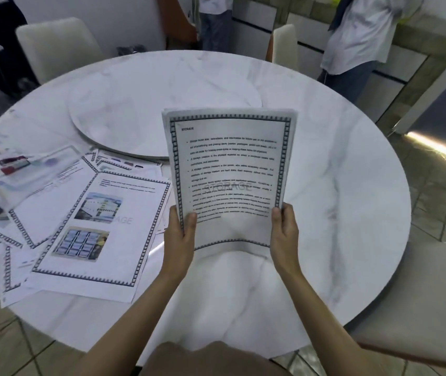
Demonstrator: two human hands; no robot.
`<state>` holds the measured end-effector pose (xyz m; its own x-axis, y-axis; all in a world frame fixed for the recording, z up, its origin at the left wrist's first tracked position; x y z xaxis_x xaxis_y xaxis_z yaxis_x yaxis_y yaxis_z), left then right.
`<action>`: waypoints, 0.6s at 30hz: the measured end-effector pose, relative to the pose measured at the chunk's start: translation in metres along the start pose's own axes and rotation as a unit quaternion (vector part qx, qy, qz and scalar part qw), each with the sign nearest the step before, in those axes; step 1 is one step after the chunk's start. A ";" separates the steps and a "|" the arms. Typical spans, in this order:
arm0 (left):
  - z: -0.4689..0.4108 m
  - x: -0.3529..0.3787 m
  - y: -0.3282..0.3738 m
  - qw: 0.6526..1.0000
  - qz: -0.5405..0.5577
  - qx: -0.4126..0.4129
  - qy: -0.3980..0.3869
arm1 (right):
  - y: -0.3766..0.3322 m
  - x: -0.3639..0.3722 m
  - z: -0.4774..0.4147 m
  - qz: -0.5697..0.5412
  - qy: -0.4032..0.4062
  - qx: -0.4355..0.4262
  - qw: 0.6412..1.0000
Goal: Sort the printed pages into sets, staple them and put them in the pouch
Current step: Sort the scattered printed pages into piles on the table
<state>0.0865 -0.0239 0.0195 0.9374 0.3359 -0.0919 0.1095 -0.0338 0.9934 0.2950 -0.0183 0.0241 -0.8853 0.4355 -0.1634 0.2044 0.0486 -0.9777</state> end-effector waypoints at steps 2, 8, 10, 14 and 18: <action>-0.002 -0.001 0.002 1.000 -0.006 0.003 0.017 | -0.005 0.002 0.001 -0.003 0.004 -0.007 1.000; -0.004 0.001 0.016 0.998 0.004 0.039 0.045 | -0.021 0.001 0.005 -0.033 0.030 -0.032 0.998; 0.001 0.002 0.008 0.999 -0.006 0.028 0.026 | -0.010 0.003 0.013 -0.026 0.028 -0.020 0.999; 0.011 0.003 -0.018 0.998 -0.064 -0.013 -0.014 | 0.022 0.002 0.026 0.009 0.034 0.014 0.999; 0.002 0.008 -0.013 0.996 -0.082 0.011 -0.036 | 0.025 -0.008 0.015 0.041 0.056 0.011 0.998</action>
<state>0.0930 -0.0229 0.0056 0.9275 0.2708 -0.2579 0.2692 -0.0047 0.9631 0.3006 -0.0338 -0.0006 -0.8132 0.5353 -0.2284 0.2640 -0.0105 -0.9645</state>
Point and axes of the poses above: each hand's wrist, its own z-axis away from the middle knuckle, its own x-axis out of the palm, y = z × x, the point moved 6 cm from there along -z, towards the middle knuckle, and after that the axes turned 6 degrees about y, right-handed, at the moved point
